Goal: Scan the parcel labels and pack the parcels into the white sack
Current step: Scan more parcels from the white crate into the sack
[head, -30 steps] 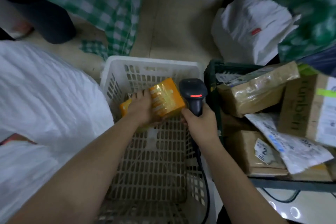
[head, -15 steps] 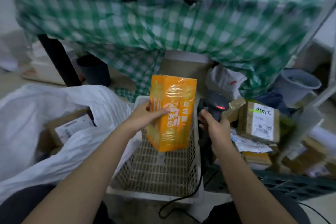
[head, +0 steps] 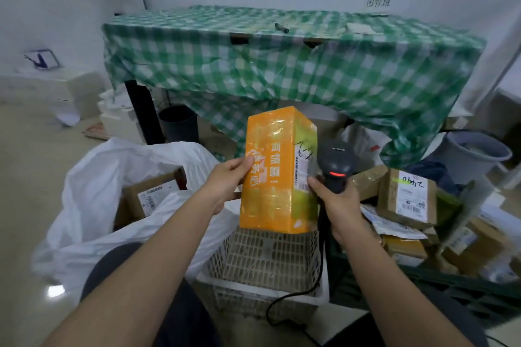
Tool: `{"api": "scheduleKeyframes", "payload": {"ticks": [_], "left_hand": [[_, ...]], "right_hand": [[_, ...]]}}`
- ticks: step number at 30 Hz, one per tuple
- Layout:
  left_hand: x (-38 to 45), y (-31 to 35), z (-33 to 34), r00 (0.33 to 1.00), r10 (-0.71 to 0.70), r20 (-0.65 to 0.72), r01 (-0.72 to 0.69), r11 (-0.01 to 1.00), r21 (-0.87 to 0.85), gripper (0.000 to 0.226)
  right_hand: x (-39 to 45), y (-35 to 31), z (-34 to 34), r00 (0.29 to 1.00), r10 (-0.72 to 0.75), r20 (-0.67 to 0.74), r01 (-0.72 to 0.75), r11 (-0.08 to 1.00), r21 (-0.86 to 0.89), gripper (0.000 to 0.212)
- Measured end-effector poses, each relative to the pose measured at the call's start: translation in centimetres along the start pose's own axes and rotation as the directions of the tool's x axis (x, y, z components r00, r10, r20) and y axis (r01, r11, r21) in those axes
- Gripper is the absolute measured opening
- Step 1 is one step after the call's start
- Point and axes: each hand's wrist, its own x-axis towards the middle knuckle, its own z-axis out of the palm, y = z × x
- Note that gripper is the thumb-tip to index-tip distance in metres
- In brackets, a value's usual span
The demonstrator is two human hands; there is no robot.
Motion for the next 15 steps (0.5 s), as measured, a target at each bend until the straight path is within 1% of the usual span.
{"api": "scheduleKeyframes", "payload": {"ticks": [2, 3, 4, 5, 7, 8, 9, 10, 12, 14, 15], "left_hand": [[-0.3, -0.5, 0.2, 0.994, 0.038, -0.104, -0.038, 0.999, 0.001, 0.038], [-0.3, -0.9, 0.3, 0.989, 0.039, -0.141, -0.04, 0.999, -0.005, 0.04], [-0.2, -1.1, 0.4, 0.989, 0.03, -0.146, -0.03, 1.0, 0.0, 0.048], [-0.3, -1.1, 0.5, 0.994, -0.003, -0.109, 0.007, 1.0, 0.029, 0.063], [-0.6, -0.8, 0.7, 0.994, -0.096, 0.06, 0.088, 0.988, 0.124, 0.1], [-0.7, -0.8, 0.8, 0.983, -0.128, 0.133, 0.108, 0.983, 0.148, 0.109], [-0.8, -0.8, 0.9, 0.973, -0.144, 0.179, 0.116, 0.98, 0.162, 0.112], [-0.8, -1.0, 0.9, 0.968, -0.149, 0.2, 0.114, 0.978, 0.176, 0.11], [-0.1, -1.6, 0.8, 0.97, -0.151, 0.19, 0.112, 0.973, 0.2, 0.099], [0.2, -1.7, 0.2, 0.977, -0.123, 0.177, 0.082, 0.971, 0.223, 0.085], [0.4, -1.4, -0.1, 0.98, -0.098, 0.173, 0.053, 0.967, 0.248, 0.079]], "right_hand": [[-0.4, 0.4, 0.1, 0.999, -0.011, -0.039, 0.012, 1.0, 0.02, 0.049], [-0.7, 0.2, 0.3, 0.998, -0.029, -0.048, 0.03, 0.999, 0.021, 0.046], [-0.7, 0.2, 0.5, 0.997, -0.047, -0.06, 0.048, 0.999, 0.019, 0.044], [-0.7, 0.2, 0.7, 0.996, -0.06, -0.061, 0.061, 0.998, 0.012, 0.043], [-0.4, 0.3, 1.1, 0.996, -0.07, -0.058, 0.069, 0.997, -0.022, 0.042], [-0.3, 0.3, 1.3, 0.995, -0.083, -0.054, 0.08, 0.996, -0.043, 0.042], [-0.3, 0.3, 1.4, 0.994, -0.096, -0.046, 0.093, 0.994, -0.062, 0.041], [-0.2, 0.3, 1.5, 0.994, -0.1, -0.036, 0.097, 0.993, -0.072, 0.04], [0.2, 0.5, 1.5, 0.995, -0.094, -0.018, 0.092, 0.993, -0.076, 0.035], [0.2, 0.2, 1.2, 0.991, -0.132, -0.016, 0.129, 0.986, -0.108, 0.027], [0.3, -0.1, 1.1, 0.985, -0.174, -0.019, 0.17, 0.976, -0.137, 0.026]]}}
